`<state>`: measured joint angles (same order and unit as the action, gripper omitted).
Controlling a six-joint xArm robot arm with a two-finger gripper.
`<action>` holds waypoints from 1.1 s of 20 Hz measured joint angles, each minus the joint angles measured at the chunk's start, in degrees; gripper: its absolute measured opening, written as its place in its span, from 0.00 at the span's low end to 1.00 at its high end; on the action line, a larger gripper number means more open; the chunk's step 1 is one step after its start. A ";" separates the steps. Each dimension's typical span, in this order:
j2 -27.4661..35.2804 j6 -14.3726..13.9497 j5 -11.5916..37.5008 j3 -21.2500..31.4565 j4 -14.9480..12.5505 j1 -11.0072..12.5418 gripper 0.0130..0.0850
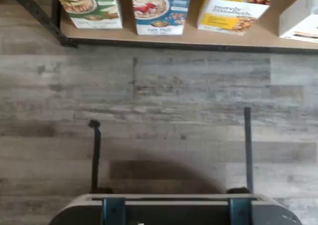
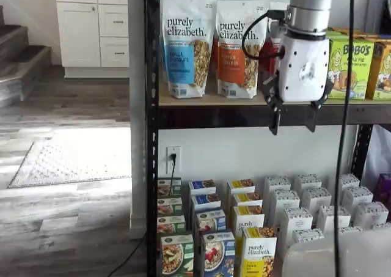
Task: Pick up the blue and white box that is on the bottom shelf, the second box from the left
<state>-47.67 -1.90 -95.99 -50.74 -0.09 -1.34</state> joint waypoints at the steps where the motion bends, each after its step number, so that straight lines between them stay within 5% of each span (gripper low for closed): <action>1: 0.23 0.24 0.90 0.77 0.44 0.29 1.00; 22: 9.24 1.36 23.62 13.24 -0.47 1.70 1.00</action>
<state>-38.43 -0.54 -72.37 -37.51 -0.55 0.36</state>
